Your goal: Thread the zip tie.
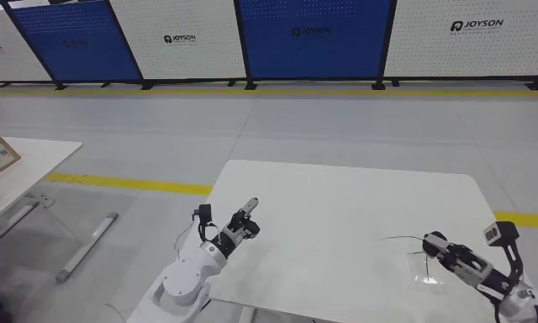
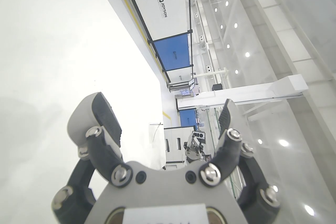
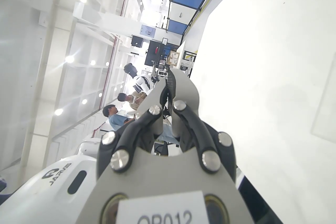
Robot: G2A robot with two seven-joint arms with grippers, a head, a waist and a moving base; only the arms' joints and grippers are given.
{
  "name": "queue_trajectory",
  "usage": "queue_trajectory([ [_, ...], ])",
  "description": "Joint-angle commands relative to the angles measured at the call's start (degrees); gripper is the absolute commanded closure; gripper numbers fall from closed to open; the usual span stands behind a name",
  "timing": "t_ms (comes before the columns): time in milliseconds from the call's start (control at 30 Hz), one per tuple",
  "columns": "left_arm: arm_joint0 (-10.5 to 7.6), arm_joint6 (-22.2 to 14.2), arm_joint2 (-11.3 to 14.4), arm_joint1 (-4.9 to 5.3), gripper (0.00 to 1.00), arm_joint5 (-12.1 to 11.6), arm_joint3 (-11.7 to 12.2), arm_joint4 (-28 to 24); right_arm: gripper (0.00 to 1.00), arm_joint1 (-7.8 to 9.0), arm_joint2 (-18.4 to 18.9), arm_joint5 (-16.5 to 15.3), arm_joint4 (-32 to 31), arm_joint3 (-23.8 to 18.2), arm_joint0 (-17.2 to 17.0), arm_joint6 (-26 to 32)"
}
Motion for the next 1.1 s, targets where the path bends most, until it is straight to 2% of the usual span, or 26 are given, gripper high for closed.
queue_trajectory([
  [0,0.01,0.0,0.0,0.01,0.0,0.0,0.0,0.0,1.0,0.0,0.0,0.0,0.0,0.0,0.0,0.0],
  [233,-0.03,-0.2,0.1,-0.01,0.0,-0.1,0.0,-0.1,1.0,0.0,0.0,0.0,0.0,0.0,0.0,0.0],
  [300,-0.31,-1.8,0.3,-0.03,0.0,-0.9,0.6,-1.5,1.0,-0.02,-0.1,0.0,0.0,0.0,0.0,-0.3],
  [400,-0.76,-9.9,-0.1,0.14,0.0,-0.3,1.3,-8.1,1.0,-0.48,-2.1,-1.3,0.9,-1.5,-0.3,-2.0],
  [433,-1.02,-16.1,-0.5,0.34,0.0,0.8,1.7,-12.1,1.0,-0.67,-2.9,-2.6,1.5,-1.9,-0.5,-2.5],
  [467,-1.4,-19.9,-1.6,0.56,0.0,1.4,2.3,-14.3,1.0,-0.8,-3.3,-3.4,1.8,-2.1,-0.7,-2.8],
  [533,-1.56,-23.9,-3.0,0.9,0.0,0.7,2.8,-15.1,1.0,-1.0,-4.0,-4.3,2.2,-2.1,-0.8,-3.7],
  [600,-1.16,-29.2,-3.1,1.18,0.0,1.0,3.0,-16.5,1.0,-1.25,-5.0,-4.6,2.0,-2.1,-1.0,-5.2],
  [633,-1.21,-30.1,-3.3,1.32,0.0,1.3,3.1,-16.2,1.0,-1.34,-5.6,-4.1,2.2,-2.0,-1.0,-5.2],
  [667,-1.05,-28.3,-3.4,1.4,0.0,1.2,3.0,-14.0,1.0,-1.37,-6.4,-2.8,1.5,-1.7,-0.8,-4.6],
  [700,-0.99,-27.4,-3.4,1.39,0.0,1.0,2.9,-13.3,1.0,-1.37,-6.4,-2.8,1.5,-1.7,-0.8,-4.6],
  [1067,-0.99,-27.4,-3.4,1.39,0.0,1.0,2.9,-13.3,1.0,-1.37,-6.4,-2.8,1.5,-1.7,-0.8,-4.6],
])
